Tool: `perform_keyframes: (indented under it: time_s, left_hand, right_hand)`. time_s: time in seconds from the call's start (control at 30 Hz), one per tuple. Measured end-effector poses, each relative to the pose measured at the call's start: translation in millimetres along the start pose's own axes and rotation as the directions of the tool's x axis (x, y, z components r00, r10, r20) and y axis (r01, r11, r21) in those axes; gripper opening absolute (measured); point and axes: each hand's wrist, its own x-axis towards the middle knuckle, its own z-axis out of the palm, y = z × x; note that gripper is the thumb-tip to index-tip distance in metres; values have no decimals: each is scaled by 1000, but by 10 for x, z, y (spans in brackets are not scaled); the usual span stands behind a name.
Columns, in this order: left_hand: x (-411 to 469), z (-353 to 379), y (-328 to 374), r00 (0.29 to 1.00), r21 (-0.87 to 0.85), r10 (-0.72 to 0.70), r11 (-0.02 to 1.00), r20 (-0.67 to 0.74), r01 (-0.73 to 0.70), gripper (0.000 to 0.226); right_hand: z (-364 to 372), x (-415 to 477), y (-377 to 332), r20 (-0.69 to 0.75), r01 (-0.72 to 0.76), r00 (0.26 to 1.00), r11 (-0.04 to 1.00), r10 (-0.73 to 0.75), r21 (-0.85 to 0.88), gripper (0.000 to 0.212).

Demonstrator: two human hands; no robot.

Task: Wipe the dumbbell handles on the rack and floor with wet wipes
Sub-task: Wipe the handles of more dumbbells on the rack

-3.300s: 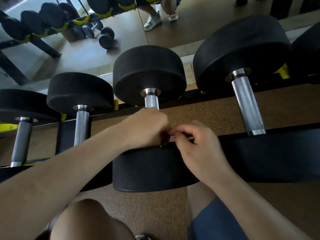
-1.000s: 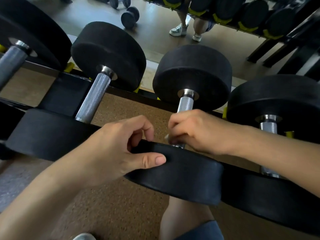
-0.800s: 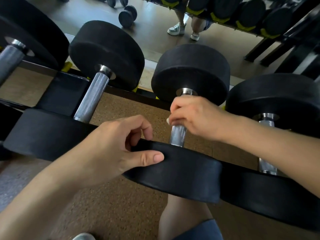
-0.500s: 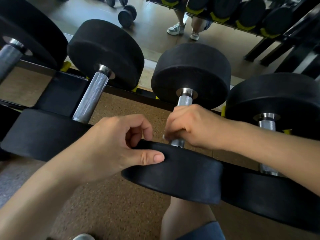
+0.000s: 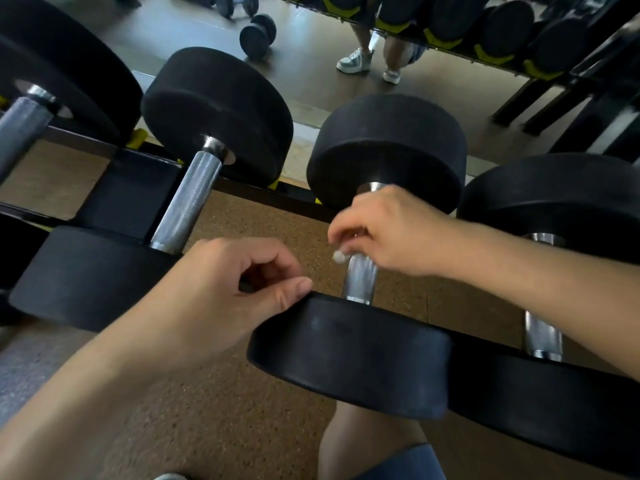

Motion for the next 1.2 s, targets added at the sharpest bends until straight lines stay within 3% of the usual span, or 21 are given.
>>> perform_keyframes:
  time_s: [0.13, 0.23, 0.3, 0.37, 0.5, 0.63, 0.7, 0.77, 0.9, 1.0, 1.13, 1.2]
  left_hand:
    - [12, -6, -22, 999, 88, 31, 996, -23, -29, 12]
    - [41, 4, -34, 999, 102, 24, 995, -44, -19, 19]
    - [55, 33, -15, 996, 108, 31, 994, -78, -22, 25]
    - [90, 56, -12, 995, 107, 3, 994, -100, 8, 20]
    - [294, 96, 16, 996, 106, -32, 994, -80, 41, 7]
    - [650, 222, 66, 997, 206, 36, 978, -70, -21, 21]
    - [836, 301, 101, 990, 294, 111, 952, -83, -82, 23]
    - [996, 334, 138, 986, 272, 112, 959, -127, -74, 26]
    - [1156, 414, 80, 975, 282, 63, 959, -213, -1, 16]
    - [1205, 485, 3, 954, 187, 10, 981, -300, 49, 9]
    - [1330, 536, -62, 915, -87, -108, 993, -389, 80, 12]
    - [1343, 553, -76, 917, -60, -71, 997, -393, 52, 9]
  right_hand:
    - [72, -34, -89, 79, 91, 993, 996, -90, -11, 19]
    - [25, 17, -25, -60, -4, 998, 998, 0, -65, 16]
    - [76, -54, -44, -90, 23, 996, 998, -29, -61, 15]
    - [117, -138, -25, -117, 31, 993, 999, -33, -16, 13]
    - [105, -99, 96, -362, -76, 928, 996, 91, 56, 5]
    - [314, -238, -38, -378, -39, 923, 994, 75, 100, 18]
    - [295, -236, 54, -468, -99, 875, 992, 124, 78, 14]
    - [246, -200, 114, -560, -180, 803, 979, 205, 99, 14]
    - [247, -122, 58, -614, -278, 645, 889, 454, 365, 19]
    - [299, -142, -3, -595, -301, 539, 797, 595, 524, 15]
    - [379, -173, -8, -617, -399, 448, 763, 647, 509, 8]
    - [389, -129, 30, -615, -382, 436, 754, 657, 534, 8]
